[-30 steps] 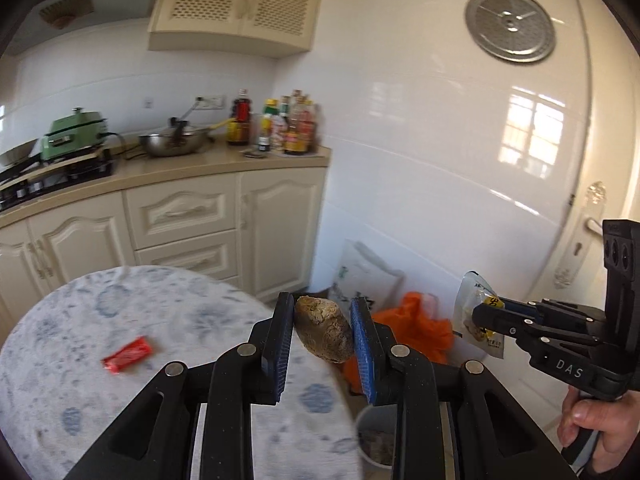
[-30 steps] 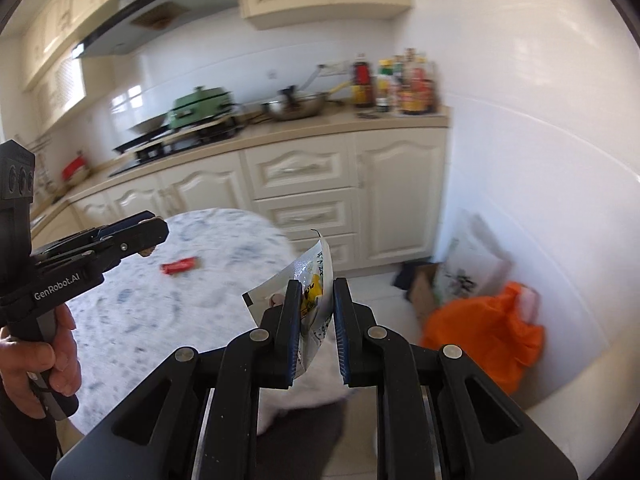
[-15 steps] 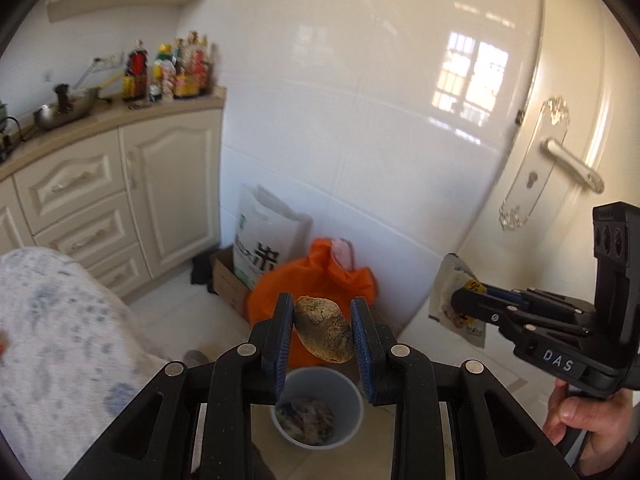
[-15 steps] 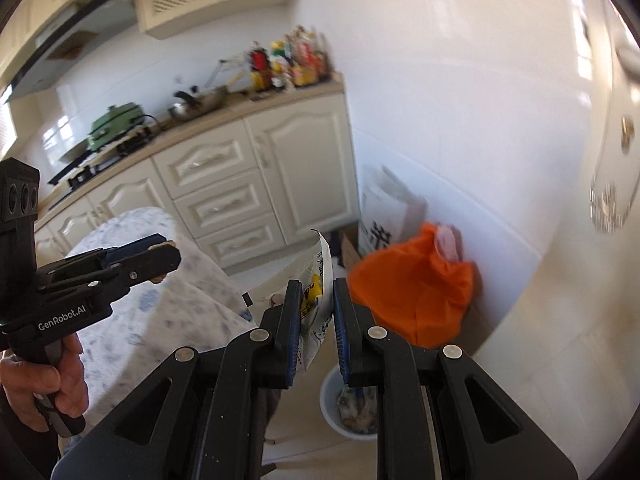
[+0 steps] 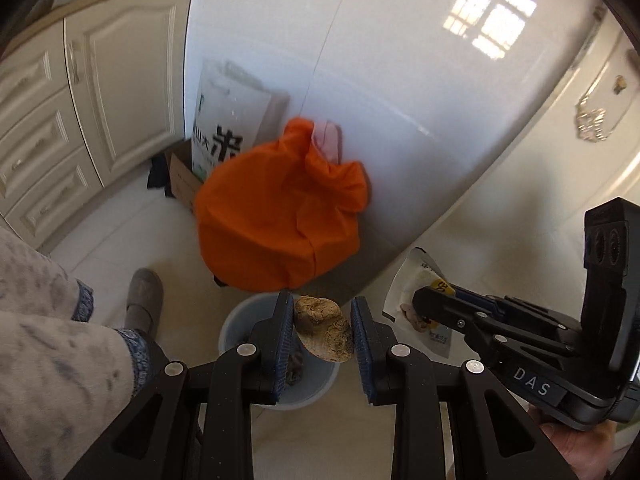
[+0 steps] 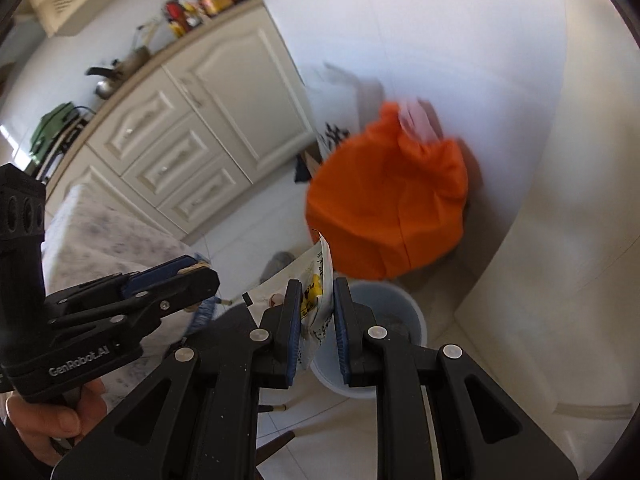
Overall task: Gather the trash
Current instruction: 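Open both tools above the blue bin to drop roll and wrapper, then return both tools to the table above the red wrapper, then grasp the red wrapper with the right tool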
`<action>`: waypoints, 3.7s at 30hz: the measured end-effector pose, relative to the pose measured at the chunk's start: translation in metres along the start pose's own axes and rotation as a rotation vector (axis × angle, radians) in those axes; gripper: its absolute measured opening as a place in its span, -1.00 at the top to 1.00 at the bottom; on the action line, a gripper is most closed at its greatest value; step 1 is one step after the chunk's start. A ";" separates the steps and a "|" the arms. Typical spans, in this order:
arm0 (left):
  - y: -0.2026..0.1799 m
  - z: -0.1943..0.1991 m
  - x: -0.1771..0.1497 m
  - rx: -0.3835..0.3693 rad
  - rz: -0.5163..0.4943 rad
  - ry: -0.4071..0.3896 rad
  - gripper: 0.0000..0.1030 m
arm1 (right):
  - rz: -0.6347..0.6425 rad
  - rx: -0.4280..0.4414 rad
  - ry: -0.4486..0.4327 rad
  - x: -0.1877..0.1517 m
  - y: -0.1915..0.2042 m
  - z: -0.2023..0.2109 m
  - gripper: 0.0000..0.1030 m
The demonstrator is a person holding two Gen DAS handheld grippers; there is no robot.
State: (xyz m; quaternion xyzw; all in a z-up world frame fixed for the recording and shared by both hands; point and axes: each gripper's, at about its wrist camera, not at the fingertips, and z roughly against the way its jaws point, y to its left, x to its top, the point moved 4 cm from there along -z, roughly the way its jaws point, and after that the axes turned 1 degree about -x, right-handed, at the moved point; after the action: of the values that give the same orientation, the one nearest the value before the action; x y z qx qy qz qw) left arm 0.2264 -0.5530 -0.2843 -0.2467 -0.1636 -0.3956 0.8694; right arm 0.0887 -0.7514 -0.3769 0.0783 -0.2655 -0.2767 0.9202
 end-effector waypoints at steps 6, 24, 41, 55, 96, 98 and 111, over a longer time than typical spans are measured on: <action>0.022 -0.053 0.028 0.024 0.030 0.094 -0.01 | -0.079 0.001 0.066 -0.007 -0.033 -0.048 0.47; 0.018 0.021 0.011 0.151 0.002 -0.072 -0.97 | -0.164 -0.061 0.013 -0.014 -0.036 -0.025 -1.00; 0.081 0.230 -0.061 0.250 0.079 -0.391 -0.97 | 0.153 0.019 -0.170 0.038 0.143 0.065 -1.00; 0.181 0.396 -0.193 0.516 0.253 -0.563 -0.99 | 0.556 0.215 -0.166 0.003 0.377 0.065 -1.00; 0.378 0.380 -0.239 0.606 0.582 -0.482 -0.99 | 1.074 0.391 0.101 -0.050 0.583 -0.117 0.09; 0.379 0.379 -0.238 0.599 0.579 -0.479 -0.99 | 1.059 0.397 0.098 -0.053 0.578 -0.113 0.26; 0.346 0.369 -0.238 0.595 0.540 -0.488 -0.99 | 0.904 0.432 0.120 -0.055 0.543 -0.089 0.82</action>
State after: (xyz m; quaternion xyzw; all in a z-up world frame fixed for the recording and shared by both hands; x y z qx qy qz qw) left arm 0.3084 -0.0064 -0.1976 -0.1064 -0.3994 -0.0215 0.9103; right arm 0.3510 -0.2677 -0.3184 0.1600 -0.2708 0.2157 0.9244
